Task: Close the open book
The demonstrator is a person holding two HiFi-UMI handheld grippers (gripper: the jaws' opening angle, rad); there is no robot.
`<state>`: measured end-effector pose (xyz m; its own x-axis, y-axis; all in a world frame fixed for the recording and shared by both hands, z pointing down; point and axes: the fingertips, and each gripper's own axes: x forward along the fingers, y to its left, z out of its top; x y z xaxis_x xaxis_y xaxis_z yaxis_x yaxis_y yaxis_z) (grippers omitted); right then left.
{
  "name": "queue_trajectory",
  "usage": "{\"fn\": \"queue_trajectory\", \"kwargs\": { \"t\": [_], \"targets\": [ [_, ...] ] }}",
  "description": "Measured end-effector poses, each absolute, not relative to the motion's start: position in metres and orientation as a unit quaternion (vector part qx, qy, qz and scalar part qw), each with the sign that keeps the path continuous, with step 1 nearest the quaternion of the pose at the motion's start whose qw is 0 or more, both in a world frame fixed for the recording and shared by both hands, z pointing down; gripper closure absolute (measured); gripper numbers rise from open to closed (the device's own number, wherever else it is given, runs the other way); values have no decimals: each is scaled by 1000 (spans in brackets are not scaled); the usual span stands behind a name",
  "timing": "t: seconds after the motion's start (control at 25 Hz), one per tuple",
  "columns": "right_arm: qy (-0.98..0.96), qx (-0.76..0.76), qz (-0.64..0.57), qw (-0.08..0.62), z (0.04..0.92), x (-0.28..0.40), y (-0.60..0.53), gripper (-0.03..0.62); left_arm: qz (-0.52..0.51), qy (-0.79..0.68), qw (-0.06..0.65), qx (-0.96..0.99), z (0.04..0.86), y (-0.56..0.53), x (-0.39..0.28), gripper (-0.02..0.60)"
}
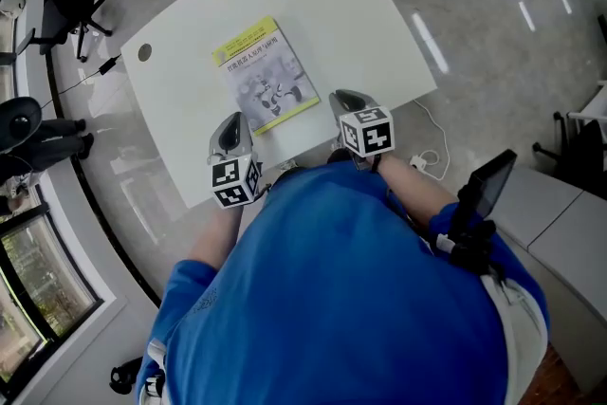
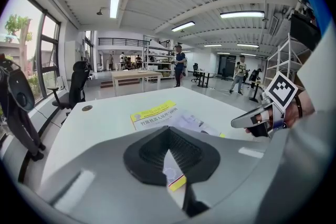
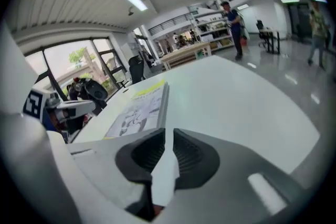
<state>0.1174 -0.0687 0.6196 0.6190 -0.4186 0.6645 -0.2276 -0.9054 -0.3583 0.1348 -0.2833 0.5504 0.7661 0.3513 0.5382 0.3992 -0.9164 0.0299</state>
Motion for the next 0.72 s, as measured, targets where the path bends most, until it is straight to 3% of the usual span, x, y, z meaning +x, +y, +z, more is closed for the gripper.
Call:
{"fn": "queue_trajectory", "kwargs": {
  "t": [0.12,0.32,0.72],
  "targets": [
    [215,-912,-348,19,596,129,-66,554,-278,-182,47,-942,549,-276,131,575],
    [270,-919,-283,-59,566,140,-77,554,-270,-162,49,-948,546,-261,124,575],
    [297,-917,-257,-69,539,111,-118,559,-242,-155,32,-957,529,-272,94,575]
  ]
}}
